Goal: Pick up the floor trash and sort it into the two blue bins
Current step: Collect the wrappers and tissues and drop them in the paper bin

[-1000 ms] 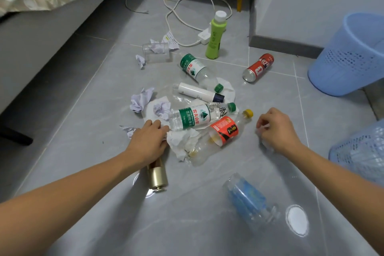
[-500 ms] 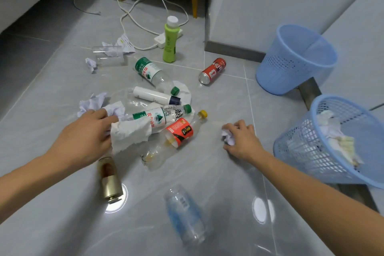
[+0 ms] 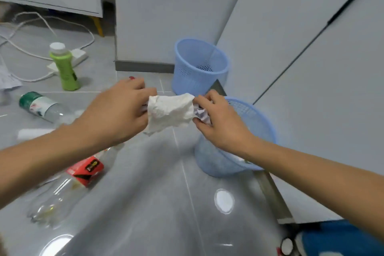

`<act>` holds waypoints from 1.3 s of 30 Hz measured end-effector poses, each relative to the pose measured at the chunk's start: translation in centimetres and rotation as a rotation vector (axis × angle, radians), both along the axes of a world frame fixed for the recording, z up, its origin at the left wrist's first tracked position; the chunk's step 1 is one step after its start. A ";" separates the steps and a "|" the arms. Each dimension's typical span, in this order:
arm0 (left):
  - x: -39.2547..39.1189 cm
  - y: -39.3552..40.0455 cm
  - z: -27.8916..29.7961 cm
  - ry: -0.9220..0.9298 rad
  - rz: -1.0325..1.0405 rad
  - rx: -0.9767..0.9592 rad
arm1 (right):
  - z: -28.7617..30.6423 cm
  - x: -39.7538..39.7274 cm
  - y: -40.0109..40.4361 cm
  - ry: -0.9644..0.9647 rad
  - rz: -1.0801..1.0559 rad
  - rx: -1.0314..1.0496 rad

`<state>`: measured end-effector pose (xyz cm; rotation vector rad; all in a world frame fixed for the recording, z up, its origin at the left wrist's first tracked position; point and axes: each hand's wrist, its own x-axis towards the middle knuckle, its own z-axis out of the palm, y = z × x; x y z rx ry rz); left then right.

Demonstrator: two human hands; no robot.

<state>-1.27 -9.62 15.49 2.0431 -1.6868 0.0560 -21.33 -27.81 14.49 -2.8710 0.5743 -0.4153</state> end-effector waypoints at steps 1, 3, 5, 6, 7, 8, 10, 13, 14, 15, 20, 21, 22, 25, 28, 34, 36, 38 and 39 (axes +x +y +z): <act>-1.4 -2.5 0.8 -0.002 -0.012 -0.010 | 1.0 -2.0 -1.8 -0.015 -0.077 -0.008; -4.5 -7.5 2.0 -0.016 -0.026 -0.005 | 2.1 -6.1 -5.2 -0.014 -0.222 -0.014; -7.6 -11.9 2.2 -0.032 -0.047 0.002 | 2.0 -9.5 -7.9 0.014 -0.316 0.004; -9.1 -13.8 2.0 -0.042 -0.050 0.023 | 1.6 -10.8 -8.9 0.036 -0.345 0.027; -10.5 -15.4 1.5 -0.058 -0.051 0.060 | 1.1 -11.9 -9.5 0.062 -0.362 0.059; -11.8 -16.7 1.0 -0.089 -0.056 0.108 | 0.4 -12.7 -10.1 0.091 -0.373 0.096; -14.0 -18.7 -0.1 -0.181 -0.080 0.210 | -0.8 -13.6 -10.7 0.144 -0.387 0.169; -15.7 -20.4 -2.3 -0.224 -0.103 0.343 | -1.7 -13.8 -10.8 0.244 -0.363 0.245; -15.9 -20.8 -3.2 -0.239 -0.108 0.394 | -1.8 -13.8 -10.7 0.280 -0.345 0.266; -15.9 -21.1 -4.0 -0.258 -0.123 0.446 | -1.8 -13.7 -10.7 0.305 -0.318 0.280; -14.9 -21.3 -6.3 -0.217 -0.291 0.524 | -2.3 -12.6 -9.6 0.152 -0.189 0.348; -14.5 -21.0 -6.1 -0.203 -0.323 0.504 | -2.8 -12.1 -9.4 0.108 -0.187 0.340; -14.2 -20.6 -5.8 -0.185 -0.354 0.481 | -3.3 -11.8 -9.3 0.097 -0.200 0.325; -12.9 -17.8 -4.2 -0.087 -0.417 0.331 | -5.5 -10.7 -9.8 0.257 -0.228 0.281; -10.7 -13.6 -3.6 -0.070 -0.416 0.143 | -7.7 -9.4 -9.9 0.455 -0.199 0.290; -3.7 -1.5 -5.1 -0.212 -0.362 0.165 | -4.8 -6.7 -8.6 0.664 -0.315 0.130; -1.4 3.8 -6.3 -0.191 -0.327 0.234 | -2.1 -5.3 -6.5 0.537 -0.339 -0.054; 0.8 9.4 -8.1 -0.157 -0.266 0.311 | -0.2 -3.6 -3.2 0.334 -0.254 -0.226; 1.7 12.2 -9.1 -0.137 -0.234 0.343 | 0.4 -2.5 -0.7 0.248 -0.176 -0.220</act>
